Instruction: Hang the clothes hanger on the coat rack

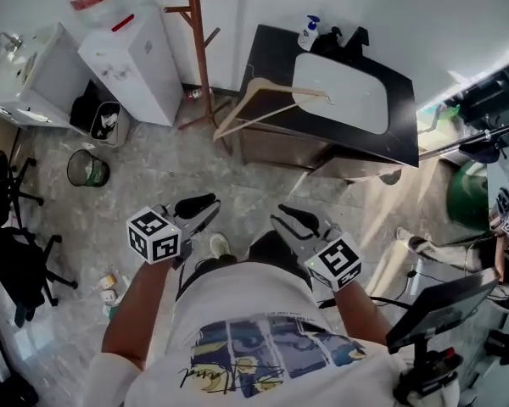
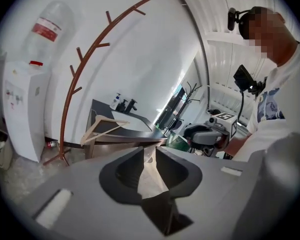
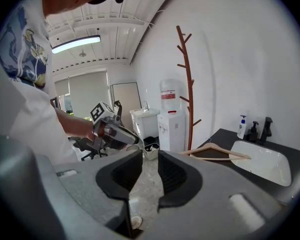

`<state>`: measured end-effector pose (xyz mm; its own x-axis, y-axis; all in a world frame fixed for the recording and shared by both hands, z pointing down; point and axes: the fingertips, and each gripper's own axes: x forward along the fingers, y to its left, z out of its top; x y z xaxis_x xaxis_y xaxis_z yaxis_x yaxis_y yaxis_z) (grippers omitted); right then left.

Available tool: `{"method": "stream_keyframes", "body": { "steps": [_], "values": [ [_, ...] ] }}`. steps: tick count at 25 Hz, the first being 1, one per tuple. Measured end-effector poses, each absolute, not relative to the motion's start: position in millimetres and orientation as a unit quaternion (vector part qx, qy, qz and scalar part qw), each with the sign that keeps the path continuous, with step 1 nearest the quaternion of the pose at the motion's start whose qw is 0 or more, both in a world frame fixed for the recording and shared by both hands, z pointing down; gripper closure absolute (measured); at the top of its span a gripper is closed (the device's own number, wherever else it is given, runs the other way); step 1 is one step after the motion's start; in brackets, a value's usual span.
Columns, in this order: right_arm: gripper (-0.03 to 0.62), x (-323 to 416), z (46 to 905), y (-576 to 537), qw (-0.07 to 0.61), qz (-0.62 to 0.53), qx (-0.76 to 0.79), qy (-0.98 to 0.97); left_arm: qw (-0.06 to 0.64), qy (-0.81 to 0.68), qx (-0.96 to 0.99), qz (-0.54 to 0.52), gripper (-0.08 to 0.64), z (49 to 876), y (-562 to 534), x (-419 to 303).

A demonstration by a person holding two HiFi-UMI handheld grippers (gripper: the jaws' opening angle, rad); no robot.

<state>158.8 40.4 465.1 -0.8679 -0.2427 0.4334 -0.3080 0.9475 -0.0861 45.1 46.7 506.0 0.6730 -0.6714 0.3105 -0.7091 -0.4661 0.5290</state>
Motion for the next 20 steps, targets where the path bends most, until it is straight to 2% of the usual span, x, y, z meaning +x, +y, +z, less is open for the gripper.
{"method": "stream_keyframes", "body": {
  "steps": [4, 8, 20],
  "values": [
    [0.494, 142, 469, 25, 0.227, 0.085, 0.137, -0.961, 0.359, -0.418, 0.834, 0.016, 0.442, 535, 11, 11],
    [0.494, 139, 471, -15, 0.23, 0.089, 0.147, -0.958, 0.395, -0.439, 0.807, 0.004, 0.432, 566, -29, -16],
    [0.494, 158, 501, -101, 0.259, 0.129, 0.152, -0.945, 0.477, -0.46, 0.748, -0.038, 0.317, 648, -151, -51]
  ]
}}
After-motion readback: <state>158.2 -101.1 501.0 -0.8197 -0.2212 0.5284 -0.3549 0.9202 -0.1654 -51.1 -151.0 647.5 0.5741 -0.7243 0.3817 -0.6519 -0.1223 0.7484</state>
